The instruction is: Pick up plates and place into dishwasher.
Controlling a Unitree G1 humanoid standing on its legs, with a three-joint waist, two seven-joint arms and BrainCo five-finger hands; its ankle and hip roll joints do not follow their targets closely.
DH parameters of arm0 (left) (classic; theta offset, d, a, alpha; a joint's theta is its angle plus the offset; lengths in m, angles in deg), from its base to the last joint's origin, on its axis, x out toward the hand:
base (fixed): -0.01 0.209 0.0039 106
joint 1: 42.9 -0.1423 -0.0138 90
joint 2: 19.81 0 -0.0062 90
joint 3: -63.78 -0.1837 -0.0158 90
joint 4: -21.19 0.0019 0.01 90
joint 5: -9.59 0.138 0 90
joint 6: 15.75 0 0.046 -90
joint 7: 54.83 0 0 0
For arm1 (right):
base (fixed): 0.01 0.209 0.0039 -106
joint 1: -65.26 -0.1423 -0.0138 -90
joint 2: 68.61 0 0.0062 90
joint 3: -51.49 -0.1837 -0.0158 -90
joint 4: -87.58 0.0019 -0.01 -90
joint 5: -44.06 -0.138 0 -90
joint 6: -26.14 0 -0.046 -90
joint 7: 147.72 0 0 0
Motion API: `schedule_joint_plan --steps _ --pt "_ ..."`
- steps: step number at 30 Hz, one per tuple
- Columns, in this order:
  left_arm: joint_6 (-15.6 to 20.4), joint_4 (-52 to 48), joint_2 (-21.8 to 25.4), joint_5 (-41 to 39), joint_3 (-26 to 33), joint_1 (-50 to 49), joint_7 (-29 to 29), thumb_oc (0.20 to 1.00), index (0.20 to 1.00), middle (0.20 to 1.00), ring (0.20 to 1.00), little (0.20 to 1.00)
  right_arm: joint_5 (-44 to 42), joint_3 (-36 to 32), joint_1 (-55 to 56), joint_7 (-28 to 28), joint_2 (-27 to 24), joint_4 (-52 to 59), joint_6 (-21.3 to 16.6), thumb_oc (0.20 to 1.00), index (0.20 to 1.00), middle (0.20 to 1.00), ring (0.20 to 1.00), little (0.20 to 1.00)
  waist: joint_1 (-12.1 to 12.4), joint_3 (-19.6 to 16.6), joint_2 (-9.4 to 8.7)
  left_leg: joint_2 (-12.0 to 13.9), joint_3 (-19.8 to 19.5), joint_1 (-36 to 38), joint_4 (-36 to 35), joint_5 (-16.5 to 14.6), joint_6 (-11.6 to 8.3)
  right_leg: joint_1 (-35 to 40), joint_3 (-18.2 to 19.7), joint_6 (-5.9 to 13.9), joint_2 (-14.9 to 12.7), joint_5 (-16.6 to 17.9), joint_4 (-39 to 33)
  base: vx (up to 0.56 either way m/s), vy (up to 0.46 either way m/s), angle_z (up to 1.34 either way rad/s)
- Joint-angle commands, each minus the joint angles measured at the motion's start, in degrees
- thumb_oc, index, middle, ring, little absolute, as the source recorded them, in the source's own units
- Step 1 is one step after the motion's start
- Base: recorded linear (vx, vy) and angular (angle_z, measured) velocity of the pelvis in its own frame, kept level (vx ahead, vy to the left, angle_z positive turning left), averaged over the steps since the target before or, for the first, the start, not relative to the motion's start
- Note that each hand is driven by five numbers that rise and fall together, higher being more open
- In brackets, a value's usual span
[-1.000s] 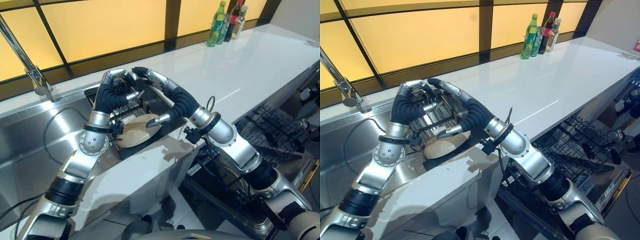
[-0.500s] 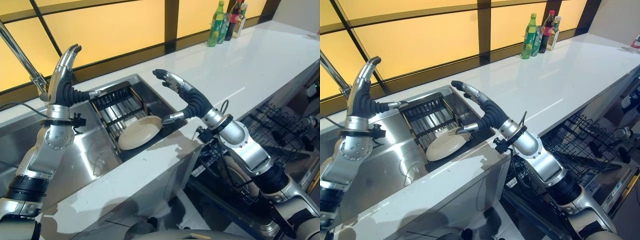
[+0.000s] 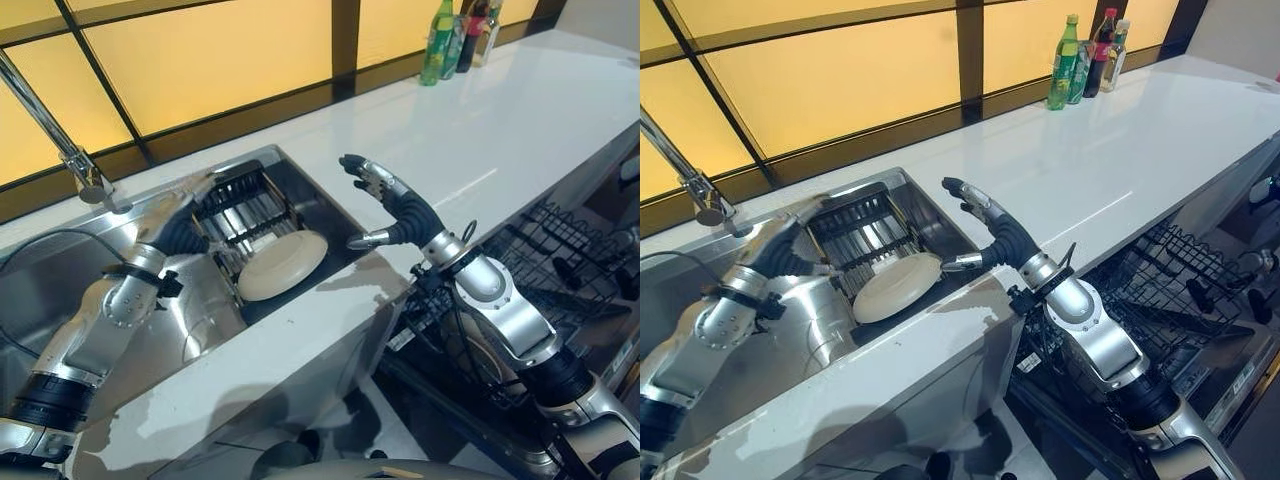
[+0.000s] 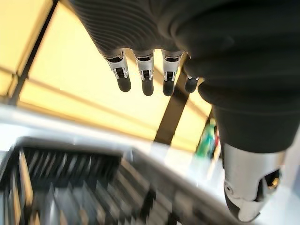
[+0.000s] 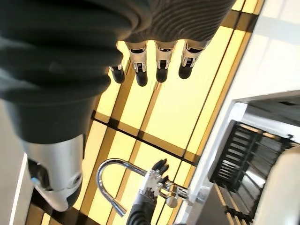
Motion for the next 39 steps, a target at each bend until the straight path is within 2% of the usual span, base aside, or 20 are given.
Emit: schedule_joint_plan --steps 1,9,16,19,20,21,23,26,32,39 --pt "0.45 -0.30 1.95 0.99 -0.09 0.46 -0.52 1.000 1.000 1.000 1.000 1.000 -1.79 -4.84 1.57 -1.23 -1.54 3.33 -1.74 1.000 1.000 1.000 1.000 1.000 -1.30 -0.33 -0.15 1.19 3.53 -2.56 -0.66 3.77 0.74 -3.80 -1.03 2.26 -1.30 -2.92 8.58 0.04 0.041 0.01" --pt "0.62 1.25 1.00 0.85 -2.06 0.56 -1.05 1.000 1.000 1.000 1.000 1.000 -1.74 -6.47 3.36 -1.35 -2.57 3.30 -1.78 1.000 1.000 1.000 1.000 1.000 -2.15 1.44 -0.26 1.46 4.45 -3.18 0.08 3.63 0.90 -5.05 -1.27 2.47 -1.60 -2.74 9.31 0.02 0.025 0.03" --pt "1.27 0.94 0.83 0.66 -3.31 0.65 -3.86 1.000 1.000 1.000 1.000 1.000 -2.15 -7.62 3.43 -1.20 -3.77 3.03 -1.65 1.000 1.000 1.000 1.000 1.000 -2.64 3.13 -0.20 1.64 4.77 -3.91 0.67 3.57 1.00 -6.27 -1.27 2.60 -1.80 -2.53 9.91 0.00 0.014 0.01" --pt "1.50 0.62 1.46 -0.04 -3.66 1.05 -7.46 1.000 1.000 1.000 1.000 1.000 -2.16 -7.72 3.40 -0.83 -3.84 2.98 -1.60 1.000 1.000 1.000 1.000 1.000 -2.68 3.33 -0.26 1.77 4.98 -3.87 0.63 3.53 1.02 -6.34 -1.31 2.73 -1.87 -2.42 9.77 0.00 0.000 0.00" --pt "1.27 -0.11 1.92 -1.81 -4.03 1.20 -10.99 1.000 1.000 1.000 1.000 1.000 -2.38 -7.76 3.51 -0.90 -4.19 3.30 -1.51 1.000 1.000 1.000 1.000 1.000 -2.74 3.44 -0.25 1.80 5.09 -3.90 0.68 3.53 1.02 -6.35 -1.41 2.83 -1.94 -2.38 9.78 0.00 0.000 0.00" --pt "0.70 -1.03 2.30 -3.55 -4.23 1.41 -15.28 1.000 1.000 1.000 1.000 1.000 -2.64 -7.79 3.56 -1.01 -4.49 3.42 -1.47 1.000 1.000 1.000 1.000 1.000 -2.74 3.51 -0.20 1.83 5.20 -3.90 0.76 3.50 1.04 -6.33 -1.55 2.86 -2.00 -2.40 9.81 0.00 0.000 0.00" --pt "-0.97 -2.64 3.30 -4.57 -4.52 1.64 -20.31 1.000 1.000 1.000 1.000 1.000 -2.77 -7.87 3.74 -0.93 -4.73 3.30 -1.52 1.000 1.000 1.000 1.000 1.000 -2.74 3.54 -0.03 1.85 5.26 -3.82 0.87 3.49 1.01 -6.16 -1.80 2.87 -2.06 -2.41 9.84 0.02 0.007 0.00" --pt "-3.25 -4.13 5.93 -6.04 -4.59 2.47 -23.51 1.000 1.000 1.000 1.000 1.000 -3.62 -7.32 3.60 -1.52 -5.61 3.12 -1.30 1.000 1.000 1.000 1.000 1.000 -2.67 3.37 0.35 1.76 5.25 -3.17 0.74 3.41 0.94 -5.46 -2.39 3.06 -2.34 -2.55 9.75 0.06 0.018 0.00" --pt "-4.08 -3.97 9.13 -4.83 0.31 2.21 -19.76 1.000 1.000 1.000 1.000 1.000 -4.30 -8.10 5.05 -1.12 -6.08 3.45 -0.89 1.000 1.000 1.000 1.000 1.000 -2.29 2.72 0.59 1.48 4.91 -2.63 0.78 3.26 0.86 -4.56 -3.18 3.08 -2.62 -2.98 9.58 0.05 0.008 0.05" --pt "-1.60 -4.90 10.64 -4.29 8.01 -1.24 -17.20 1.000 1.000 1.000 1.000 1.000 -3.57 -9.61 6.26 -0.76 -5.33 3.60 -0.18 1.000 1.000 1.000 1.000 1.000 -1.36 2.35 0.98 1.37 4.42 -2.74 0.91 3.37 0.70 -4.12 -3.76 2.73 -2.52 -3.55 9.65 0.01 0.001 0.02"
